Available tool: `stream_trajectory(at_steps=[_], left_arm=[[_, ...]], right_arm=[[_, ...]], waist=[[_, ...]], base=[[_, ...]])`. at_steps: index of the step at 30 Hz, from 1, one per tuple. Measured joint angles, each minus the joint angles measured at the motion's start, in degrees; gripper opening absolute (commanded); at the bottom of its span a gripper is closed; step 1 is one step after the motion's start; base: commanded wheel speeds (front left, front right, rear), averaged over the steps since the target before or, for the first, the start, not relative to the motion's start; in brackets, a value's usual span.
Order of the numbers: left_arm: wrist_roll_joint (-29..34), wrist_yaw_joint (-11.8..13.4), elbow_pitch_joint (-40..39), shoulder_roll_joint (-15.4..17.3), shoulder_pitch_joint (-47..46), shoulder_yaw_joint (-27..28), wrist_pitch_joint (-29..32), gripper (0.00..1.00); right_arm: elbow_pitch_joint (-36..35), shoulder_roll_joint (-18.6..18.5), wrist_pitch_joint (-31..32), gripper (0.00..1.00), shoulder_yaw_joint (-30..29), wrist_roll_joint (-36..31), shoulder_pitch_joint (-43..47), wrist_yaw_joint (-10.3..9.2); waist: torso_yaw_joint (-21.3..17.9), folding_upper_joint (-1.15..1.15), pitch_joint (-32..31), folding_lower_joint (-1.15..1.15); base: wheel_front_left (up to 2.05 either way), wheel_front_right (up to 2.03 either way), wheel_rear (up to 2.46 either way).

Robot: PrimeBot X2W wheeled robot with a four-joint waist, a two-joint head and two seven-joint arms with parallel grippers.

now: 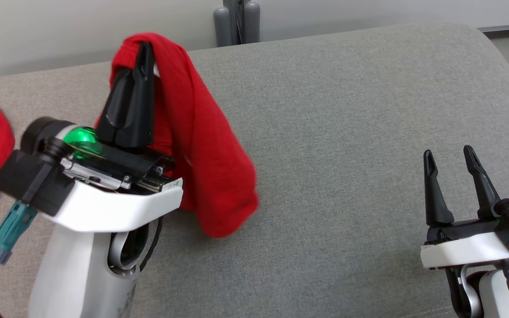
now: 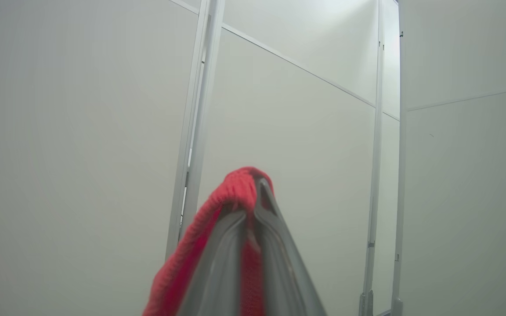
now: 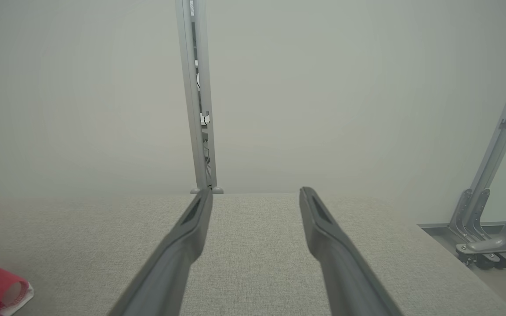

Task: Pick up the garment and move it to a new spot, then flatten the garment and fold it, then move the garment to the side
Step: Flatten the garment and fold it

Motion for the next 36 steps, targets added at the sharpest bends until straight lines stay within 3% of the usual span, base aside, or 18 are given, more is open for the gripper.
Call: stream_trajectory(at_steps=[5,10,18,22,25,32,36], left_arm=[[4.6,0.0,-4.8,-0.2,-0.3,0.2,0.0,0.0],[5.4,0.0,-4.4,1.5,-0.6,-8.3,0.0,0.0],[-2.3,0.0,-1.4,0.7,-2.4,-19.8,0.0,0.0],[-5.9,0.1,3.2,0.2,-2.6,-20.1,0.0,0.0],[-6.5,2.0,8.5,0.2,-4.1,-18.3,1.5,0.0],[-4.6,5.0,26.4,3.2,-12.0,-14.8,3.4,0.0],[-2.0,4.7,38.9,4.7,-22.2,-13.9,2.0,0.0]], right_arm=[[0.3,0.0,0.0,1.0,0.0,-0.1,0.1,0.0],[0.5,0.0,0.0,1.0,0.0,-0.1,0.5,0.0],[0.8,0.0,0.0,1.0,-0.5,0.4,0.8,0.0],[0.8,0.0,0.0,1.0,-0.6,0.5,0.9,0.0],[0.7,0.0,0.0,1.0,-0.3,0.7,0.9,0.0],[0.5,0.0,0.0,1.0,1.5,1.4,-0.3,0.0],[0.2,0.0,0.0,1.0,4.7,2.9,-2.3,0.0]], waist=[[0.1,0.0,-0.8,0.0],[-0.2,0.0,-1.8,0.0],[-1.4,0.0,-3.1,0.0],[-1.9,0.0,-3.0,0.0],[-2.1,0.0,-2.5,0.0],[-3.2,0.0,0.1,0.0],[-5.6,0.0,3.6,0.0]], base=[[0.0,0.0,0.0],[0.0,0.0,0.0],[0.0,0.0,0.0],[0.0,0.0,0.0],[0.0,0.0,0.0],[0.0,0.0,0.0],[0.0,0.0,0.0]])
